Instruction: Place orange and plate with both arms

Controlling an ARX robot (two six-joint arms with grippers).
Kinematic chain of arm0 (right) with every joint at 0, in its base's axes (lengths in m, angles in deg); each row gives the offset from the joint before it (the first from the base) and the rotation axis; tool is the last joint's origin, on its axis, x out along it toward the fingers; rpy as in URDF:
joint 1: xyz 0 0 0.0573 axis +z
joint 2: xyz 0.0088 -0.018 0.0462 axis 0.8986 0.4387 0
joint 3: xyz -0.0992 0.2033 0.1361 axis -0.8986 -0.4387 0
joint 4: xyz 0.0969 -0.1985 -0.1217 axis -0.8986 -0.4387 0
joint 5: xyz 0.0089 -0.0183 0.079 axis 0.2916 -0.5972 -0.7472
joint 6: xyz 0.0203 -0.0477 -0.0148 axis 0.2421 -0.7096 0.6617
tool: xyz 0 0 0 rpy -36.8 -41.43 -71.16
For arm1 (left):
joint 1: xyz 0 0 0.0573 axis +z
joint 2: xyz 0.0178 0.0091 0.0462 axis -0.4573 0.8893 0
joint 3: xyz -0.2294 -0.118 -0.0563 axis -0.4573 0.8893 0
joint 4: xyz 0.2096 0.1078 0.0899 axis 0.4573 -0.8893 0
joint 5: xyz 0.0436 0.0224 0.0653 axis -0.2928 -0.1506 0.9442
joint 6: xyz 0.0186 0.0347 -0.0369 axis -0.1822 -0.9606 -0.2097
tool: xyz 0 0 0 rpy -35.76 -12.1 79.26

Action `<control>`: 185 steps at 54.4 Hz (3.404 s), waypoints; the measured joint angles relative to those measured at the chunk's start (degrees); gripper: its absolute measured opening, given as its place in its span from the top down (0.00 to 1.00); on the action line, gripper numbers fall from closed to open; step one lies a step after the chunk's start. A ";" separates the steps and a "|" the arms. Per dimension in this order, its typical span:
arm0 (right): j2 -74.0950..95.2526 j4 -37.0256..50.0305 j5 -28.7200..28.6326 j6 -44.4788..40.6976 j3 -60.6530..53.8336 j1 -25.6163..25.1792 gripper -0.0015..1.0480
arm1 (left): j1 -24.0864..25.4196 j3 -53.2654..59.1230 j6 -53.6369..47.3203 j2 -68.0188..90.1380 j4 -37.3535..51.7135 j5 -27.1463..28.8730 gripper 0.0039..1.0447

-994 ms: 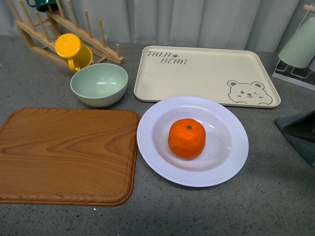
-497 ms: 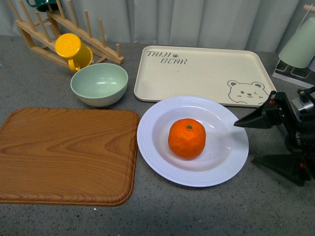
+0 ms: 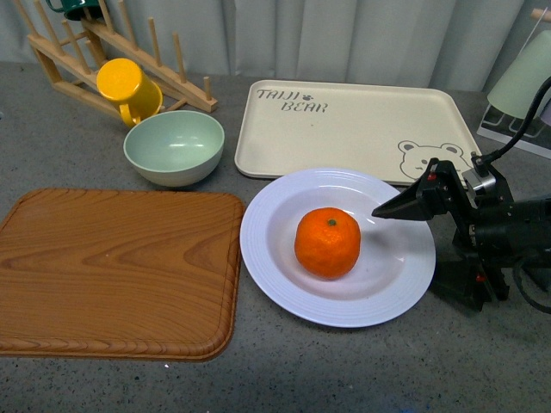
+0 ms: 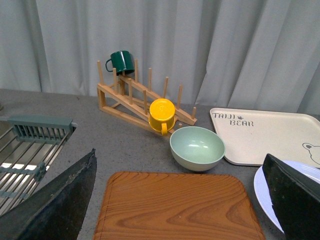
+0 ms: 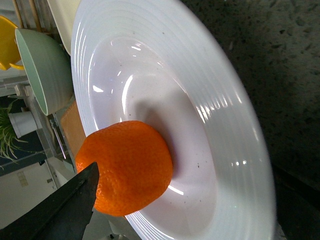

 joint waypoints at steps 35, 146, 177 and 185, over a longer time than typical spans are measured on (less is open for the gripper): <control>1.46 -5.09 -1.99 -4.55 1.55 0.04 0.96 | 0.00 0.00 -0.02 -0.02 0.00 0.00 0.06; 15.98 20.59 22.67 37.73 21.35 7.06 0.96 | 0.00 0.00 -0.02 -0.04 0.00 0.00 0.06; 11.87 15.65 19.82 30.12 19.10 6.82 0.27 | 0.00 0.00 -0.02 -0.04 0.00 0.00 0.06; 6.60 13.33 21.27 20.55 14.12 6.75 0.07 | 0.00 0.00 -0.02 -0.04 0.00 0.02 0.06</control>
